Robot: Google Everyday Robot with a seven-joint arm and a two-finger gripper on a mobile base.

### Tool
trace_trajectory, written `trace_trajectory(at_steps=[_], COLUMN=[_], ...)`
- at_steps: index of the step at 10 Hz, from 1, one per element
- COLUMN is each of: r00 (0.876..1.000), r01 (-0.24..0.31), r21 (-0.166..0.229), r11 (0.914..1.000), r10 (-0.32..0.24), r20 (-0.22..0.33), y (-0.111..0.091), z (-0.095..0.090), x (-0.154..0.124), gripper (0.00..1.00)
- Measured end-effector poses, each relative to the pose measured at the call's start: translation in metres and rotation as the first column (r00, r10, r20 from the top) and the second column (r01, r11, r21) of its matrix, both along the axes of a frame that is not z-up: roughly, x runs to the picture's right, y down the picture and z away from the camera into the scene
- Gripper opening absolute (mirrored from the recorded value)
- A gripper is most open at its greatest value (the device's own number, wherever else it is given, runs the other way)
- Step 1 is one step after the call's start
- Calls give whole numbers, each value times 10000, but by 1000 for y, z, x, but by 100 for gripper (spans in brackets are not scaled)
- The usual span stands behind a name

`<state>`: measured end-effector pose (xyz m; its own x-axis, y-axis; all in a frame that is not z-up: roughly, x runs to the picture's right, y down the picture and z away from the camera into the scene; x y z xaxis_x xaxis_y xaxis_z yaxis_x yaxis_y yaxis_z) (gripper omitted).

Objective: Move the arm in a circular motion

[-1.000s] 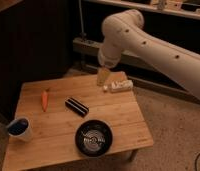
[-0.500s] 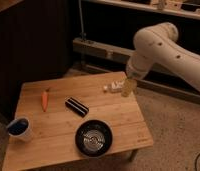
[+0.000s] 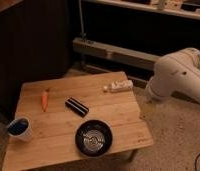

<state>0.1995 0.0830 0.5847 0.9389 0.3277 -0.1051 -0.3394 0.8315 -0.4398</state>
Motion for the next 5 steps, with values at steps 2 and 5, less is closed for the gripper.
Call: trace_trajectory(at_steps=[2, 5], r00=[9971, 9683], r01=[544, 1686], r21=[171, 685], r11=[9984, 9833], r10=[-553, -1782], r20=[525, 1749], y=[21, 34], z=[-24, -53], x=[-26, -105], gripper=[80, 80])
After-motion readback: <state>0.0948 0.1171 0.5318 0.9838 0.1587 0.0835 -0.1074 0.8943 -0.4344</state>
